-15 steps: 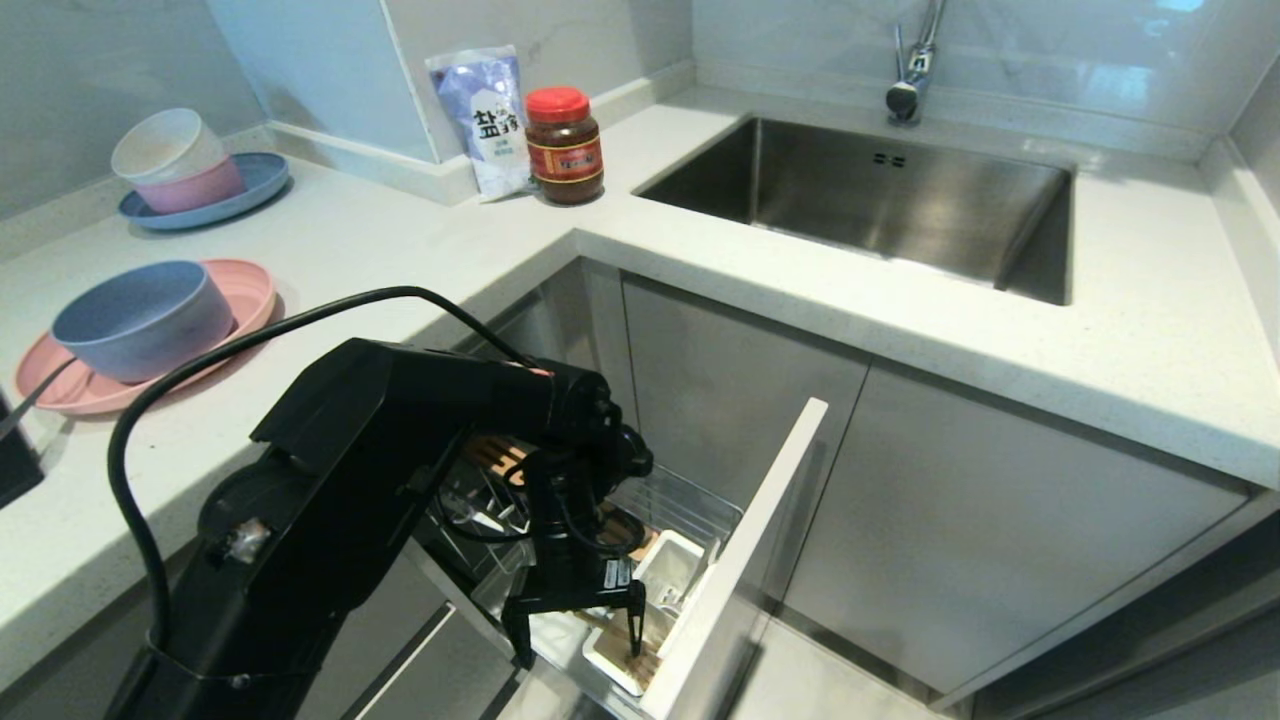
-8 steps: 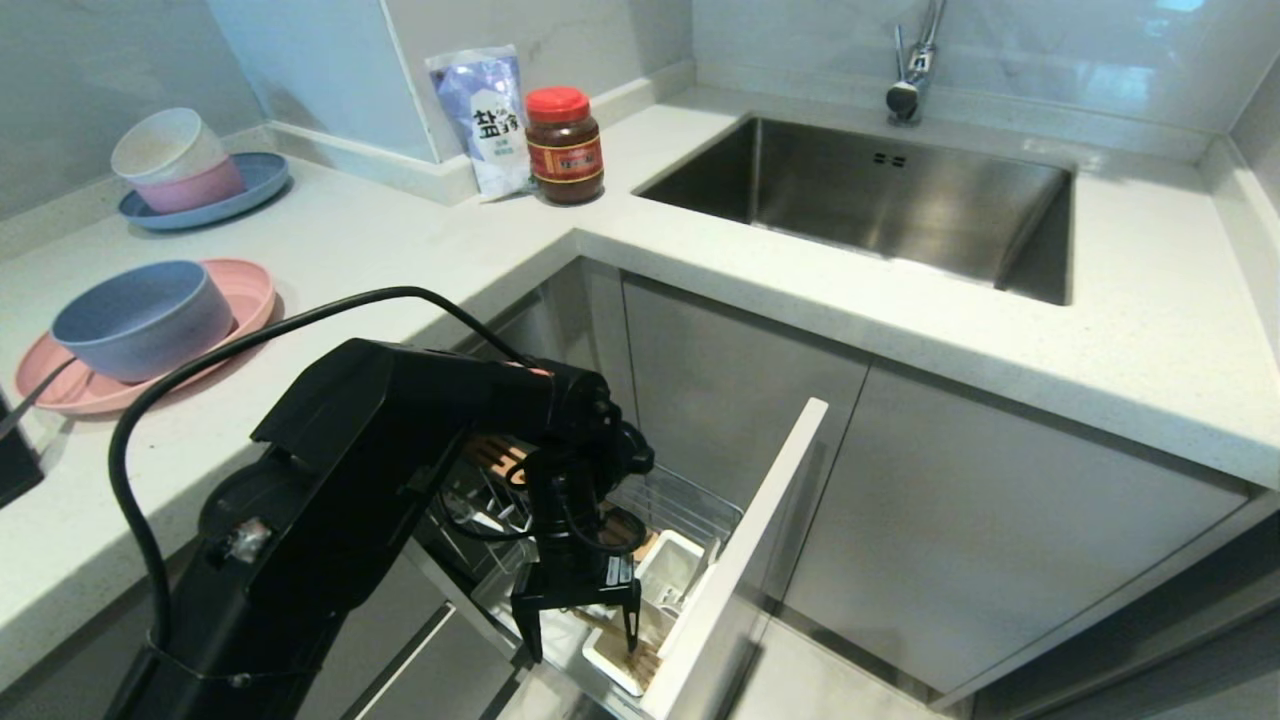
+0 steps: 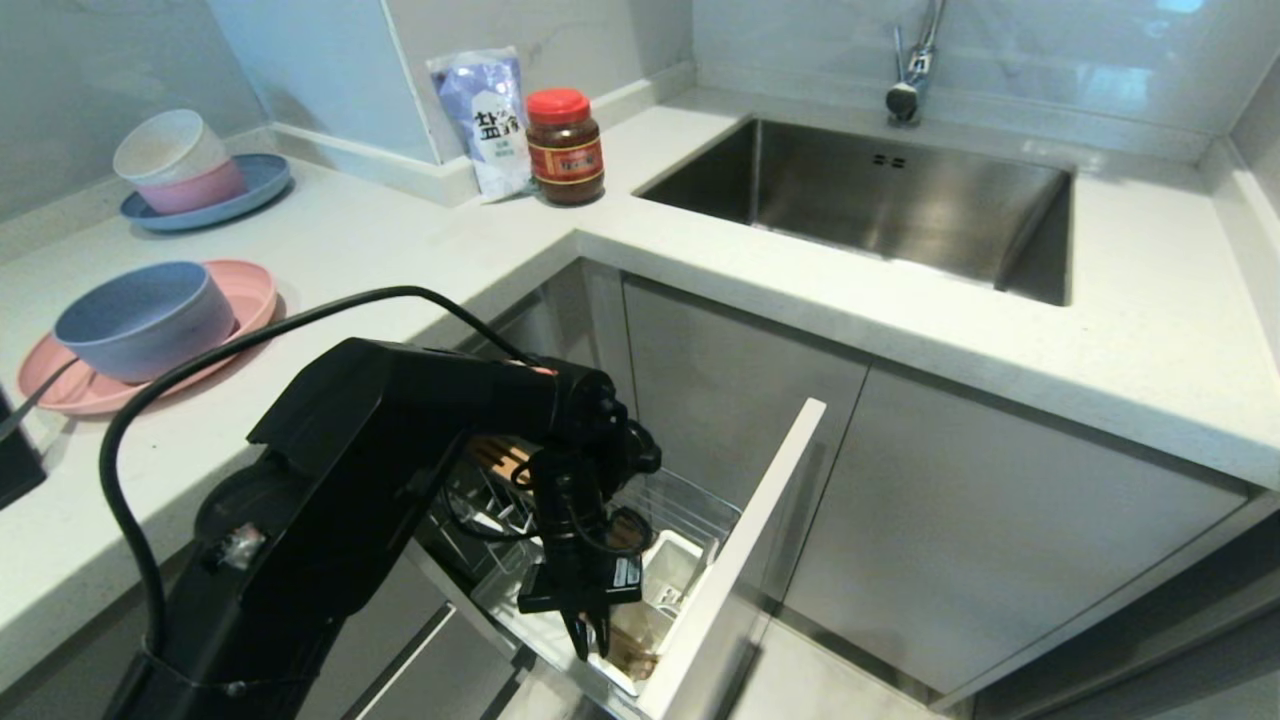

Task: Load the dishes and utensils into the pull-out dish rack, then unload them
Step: Take the chopsticks out of the cupboard

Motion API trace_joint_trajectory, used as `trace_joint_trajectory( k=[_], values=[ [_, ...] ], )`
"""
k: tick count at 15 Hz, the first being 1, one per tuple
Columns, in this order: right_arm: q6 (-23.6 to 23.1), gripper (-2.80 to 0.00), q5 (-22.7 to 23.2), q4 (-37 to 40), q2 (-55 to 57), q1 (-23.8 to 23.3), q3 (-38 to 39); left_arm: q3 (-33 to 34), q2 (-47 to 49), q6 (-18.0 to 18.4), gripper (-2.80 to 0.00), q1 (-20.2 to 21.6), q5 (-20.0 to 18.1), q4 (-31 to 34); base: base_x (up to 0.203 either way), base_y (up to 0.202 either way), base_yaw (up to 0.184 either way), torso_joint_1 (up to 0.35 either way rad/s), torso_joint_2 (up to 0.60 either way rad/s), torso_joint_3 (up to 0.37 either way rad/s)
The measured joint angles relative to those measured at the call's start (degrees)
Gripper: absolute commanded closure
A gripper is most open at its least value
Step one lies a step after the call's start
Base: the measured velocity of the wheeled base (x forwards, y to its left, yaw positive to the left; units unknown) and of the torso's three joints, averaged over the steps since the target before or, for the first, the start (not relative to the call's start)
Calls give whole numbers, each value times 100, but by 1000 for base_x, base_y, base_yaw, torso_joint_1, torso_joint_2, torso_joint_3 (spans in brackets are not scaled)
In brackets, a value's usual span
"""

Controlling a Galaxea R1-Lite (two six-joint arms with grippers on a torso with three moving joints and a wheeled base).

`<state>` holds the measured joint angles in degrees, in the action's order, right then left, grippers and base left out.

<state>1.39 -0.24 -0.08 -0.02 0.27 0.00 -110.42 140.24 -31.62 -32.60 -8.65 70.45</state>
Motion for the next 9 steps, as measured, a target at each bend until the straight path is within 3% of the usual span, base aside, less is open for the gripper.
trace_joint_trajectory(
  k=[9],
  values=[
    [-1, 0, 0, -5, 0, 4, 0, 11, -150, -16, 0, -92, 12, 196, 0, 0, 0, 0, 0, 0]
  ],
)
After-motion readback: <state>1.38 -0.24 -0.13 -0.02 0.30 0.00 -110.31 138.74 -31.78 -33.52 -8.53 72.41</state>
